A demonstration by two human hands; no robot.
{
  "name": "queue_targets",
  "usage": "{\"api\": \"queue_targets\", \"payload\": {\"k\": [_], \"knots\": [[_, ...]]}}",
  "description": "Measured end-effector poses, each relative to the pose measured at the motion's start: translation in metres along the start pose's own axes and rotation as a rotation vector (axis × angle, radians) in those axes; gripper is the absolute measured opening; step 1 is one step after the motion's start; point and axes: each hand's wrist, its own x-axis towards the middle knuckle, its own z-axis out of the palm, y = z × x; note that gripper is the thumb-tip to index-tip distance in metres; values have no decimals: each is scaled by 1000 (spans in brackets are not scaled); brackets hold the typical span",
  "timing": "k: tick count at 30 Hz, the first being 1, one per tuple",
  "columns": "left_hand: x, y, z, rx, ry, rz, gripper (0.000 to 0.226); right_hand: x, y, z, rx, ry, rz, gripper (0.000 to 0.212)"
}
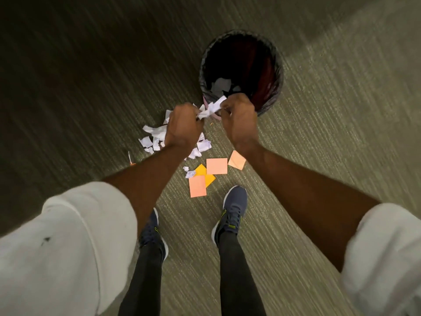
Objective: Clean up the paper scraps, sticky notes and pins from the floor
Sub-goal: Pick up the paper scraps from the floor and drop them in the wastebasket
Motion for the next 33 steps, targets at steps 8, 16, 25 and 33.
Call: {"api": "queue_targets", "payload": {"k": [8,16,25,33], "knots": [[49,66,-4,-125,-34,-47,23,42,25,-26,126,52,217,12],[86,93,16,-192,-13,-119,29,76,46,-27,87,-14,258,14],[105,106,28,-260,-2,-126,51,71,67,-40,119,5,205,25],[63,59,28,-175,-37,-100,24,31,53,-31,24,-46,11,33]]}}
